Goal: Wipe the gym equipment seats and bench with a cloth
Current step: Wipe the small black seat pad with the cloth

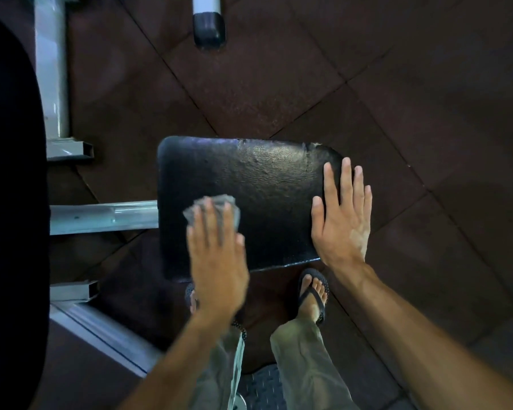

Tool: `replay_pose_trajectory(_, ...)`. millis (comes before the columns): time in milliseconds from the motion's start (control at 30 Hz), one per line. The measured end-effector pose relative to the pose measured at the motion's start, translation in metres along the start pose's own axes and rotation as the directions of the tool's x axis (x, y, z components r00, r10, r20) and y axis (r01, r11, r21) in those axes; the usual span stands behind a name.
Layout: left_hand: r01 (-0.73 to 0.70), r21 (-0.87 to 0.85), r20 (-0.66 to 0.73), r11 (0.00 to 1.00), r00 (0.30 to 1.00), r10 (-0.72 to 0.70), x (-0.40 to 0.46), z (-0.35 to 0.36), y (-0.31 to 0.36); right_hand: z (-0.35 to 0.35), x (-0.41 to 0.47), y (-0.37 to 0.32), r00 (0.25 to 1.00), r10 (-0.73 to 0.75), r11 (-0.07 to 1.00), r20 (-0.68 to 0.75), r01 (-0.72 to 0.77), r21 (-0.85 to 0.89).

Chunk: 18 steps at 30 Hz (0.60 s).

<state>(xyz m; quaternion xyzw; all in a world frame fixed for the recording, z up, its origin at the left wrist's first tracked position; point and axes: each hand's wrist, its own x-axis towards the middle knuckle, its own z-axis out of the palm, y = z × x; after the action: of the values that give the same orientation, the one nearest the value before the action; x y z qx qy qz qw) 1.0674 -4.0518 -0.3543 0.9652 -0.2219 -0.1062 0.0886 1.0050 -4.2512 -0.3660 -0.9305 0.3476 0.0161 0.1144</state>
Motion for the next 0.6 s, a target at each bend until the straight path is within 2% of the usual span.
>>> replay_pose_trajectory(100,-0.157,-0.077,0.003,0.985,0.988,0.157,0.000,0.014,0.055,0.000,0.000,0.002,1.000,-0.019,1.000,0.007,0.019,0.005)
replay_pose_trajectory(200,-0.335,-0.039,0.044,0.941,0.941,0.337,0.072,0.002,0.058,0.000,0.001,0.005,0.999,-0.032,0.999,0.005,0.032,0.035)
replay_pose_trajectory(267,-0.297,0.004,0.059,0.955,0.953,0.297,0.111,-0.012,0.030,0.000,0.001,0.005,0.999,-0.036,0.998,0.009,0.035,0.055)
replay_pose_trajectory(333,-0.170,-0.003,0.020,0.985,0.985,0.170,0.118,-0.023,-0.005,0.000,0.001,0.005,0.999,-0.032,0.998,0.016,0.031,0.058)
replay_pose_trajectory(400,-0.056,-0.048,-0.029,0.997,0.998,0.055,0.093,-0.026,-0.032,-0.001,0.001,0.004,1.000,-0.026,0.999,0.011,0.026,0.041)
replay_pose_trajectory(500,0.058,-0.006,-0.039,0.998,0.998,-0.058,0.031,-0.009,-0.016,0.000,0.000,0.002,1.000,-0.011,1.000,0.004,0.011,0.007)
replay_pose_trajectory(533,0.045,-0.007,-0.027,0.999,0.999,-0.045,0.018,-0.002,0.001,0.000,0.000,0.001,1.000,-0.008,1.000,0.006,0.008,0.000)
replay_pose_trajectory(600,-0.091,-0.014,-0.008,0.996,0.996,0.091,0.009,0.009,0.041,0.000,0.000,0.002,1.000,-0.012,1.000,0.010,0.012,-0.001)
